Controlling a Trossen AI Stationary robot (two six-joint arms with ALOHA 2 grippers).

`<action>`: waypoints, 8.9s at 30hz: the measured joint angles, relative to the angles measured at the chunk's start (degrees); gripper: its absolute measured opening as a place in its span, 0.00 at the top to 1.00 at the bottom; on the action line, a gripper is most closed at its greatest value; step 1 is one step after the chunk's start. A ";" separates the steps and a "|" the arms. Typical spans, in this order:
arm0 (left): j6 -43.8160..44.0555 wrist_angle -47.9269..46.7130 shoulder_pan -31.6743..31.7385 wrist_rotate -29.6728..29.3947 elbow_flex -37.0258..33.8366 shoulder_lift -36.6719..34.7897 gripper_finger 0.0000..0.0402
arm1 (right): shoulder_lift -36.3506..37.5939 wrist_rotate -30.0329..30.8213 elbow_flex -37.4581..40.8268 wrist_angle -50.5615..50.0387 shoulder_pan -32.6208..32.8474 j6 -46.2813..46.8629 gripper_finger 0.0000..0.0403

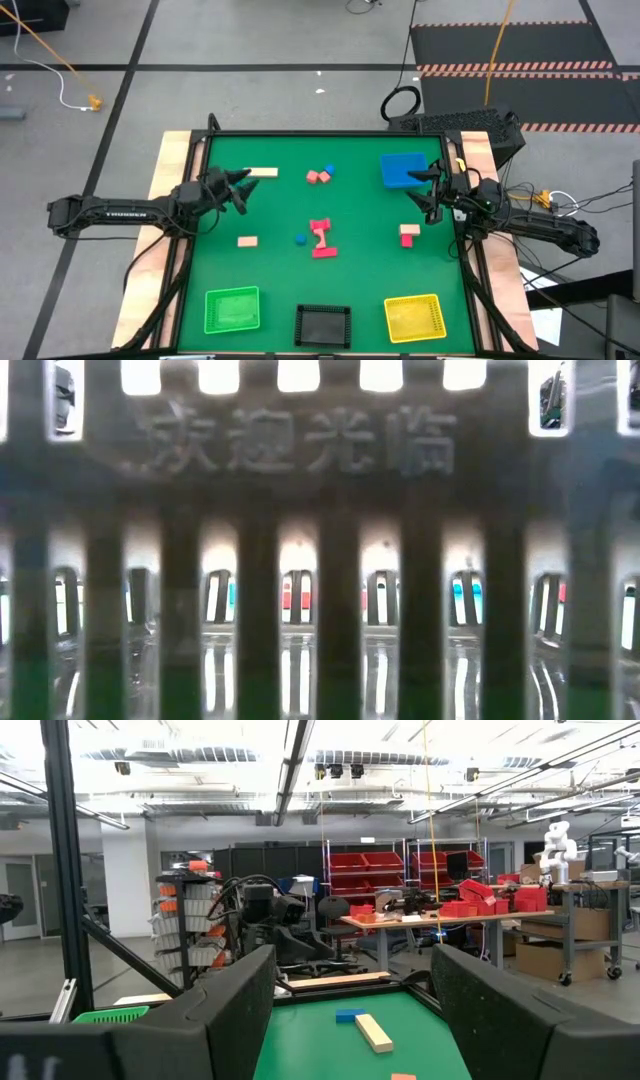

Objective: Sort & place blocks by color
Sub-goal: Put the light brown block into the green bin, then put the blue block into the black bin

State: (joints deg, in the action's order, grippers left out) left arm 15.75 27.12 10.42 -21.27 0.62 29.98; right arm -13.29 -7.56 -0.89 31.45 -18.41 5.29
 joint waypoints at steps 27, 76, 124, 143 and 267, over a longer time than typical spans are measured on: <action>-0.79 -18.39 -3.02 4.76 16.94 7.89 0.40 | -0.01 0.01 0.02 0.01 0.02 0.00 0.36; 18.79 -57.13 -33.16 5.32 22.18 27.02 0.09 | -0.01 -0.01 0.01 -0.01 0.02 -0.01 0.36; 17.82 -51.81 -33.93 7.13 18.59 34.02 0.51 | -0.01 -0.01 0.00 0.00 0.01 -0.01 0.36; 19.24 -33.11 -32.68 4.36 20.09 33.90 0.67 | -0.01 0.00 0.01 -0.01 0.01 -0.01 0.36; 64.72 -42.45 -64.06 9.46 35.26 40.51 0.44 | -0.01 0.01 0.02 3.45 0.02 0.01 0.36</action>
State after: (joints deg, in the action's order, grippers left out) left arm 80.48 -15.33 -53.64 -11.81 35.88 70.49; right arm -13.30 -7.55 -0.86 34.89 -18.39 5.30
